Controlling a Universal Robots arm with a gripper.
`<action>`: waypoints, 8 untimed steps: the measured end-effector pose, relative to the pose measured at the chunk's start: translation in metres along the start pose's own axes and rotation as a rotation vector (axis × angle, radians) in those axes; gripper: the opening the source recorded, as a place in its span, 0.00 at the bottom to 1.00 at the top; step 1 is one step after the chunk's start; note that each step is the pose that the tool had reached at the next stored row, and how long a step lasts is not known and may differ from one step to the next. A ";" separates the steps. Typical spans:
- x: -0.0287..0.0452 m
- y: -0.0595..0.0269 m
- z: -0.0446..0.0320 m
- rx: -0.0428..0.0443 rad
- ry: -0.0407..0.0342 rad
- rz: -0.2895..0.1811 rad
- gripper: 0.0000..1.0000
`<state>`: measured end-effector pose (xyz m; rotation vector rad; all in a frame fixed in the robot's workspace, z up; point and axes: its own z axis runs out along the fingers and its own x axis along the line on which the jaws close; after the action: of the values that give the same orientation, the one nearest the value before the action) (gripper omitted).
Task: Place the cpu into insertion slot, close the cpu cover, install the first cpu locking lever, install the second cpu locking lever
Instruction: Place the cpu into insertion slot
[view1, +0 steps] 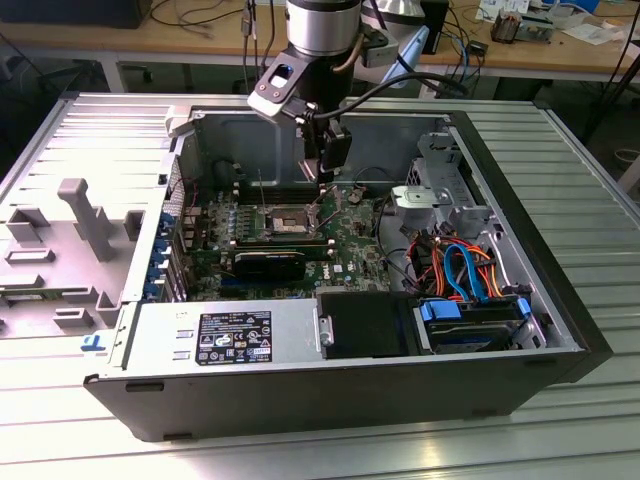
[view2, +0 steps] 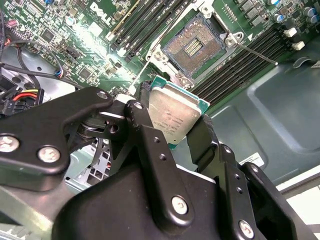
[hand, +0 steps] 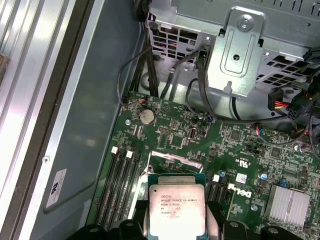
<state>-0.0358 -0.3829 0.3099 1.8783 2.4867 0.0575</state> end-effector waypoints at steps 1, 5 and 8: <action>0.0000 0.0000 0.0003 0.0000 -0.0001 0.003 0.54; 0.0000 -0.0001 0.0017 0.0000 -0.0005 0.010 0.54; 0.0000 -0.0001 0.0023 0.0000 -0.0006 0.014 0.54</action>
<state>-0.0358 -0.3829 0.3076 1.8952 2.4736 0.0573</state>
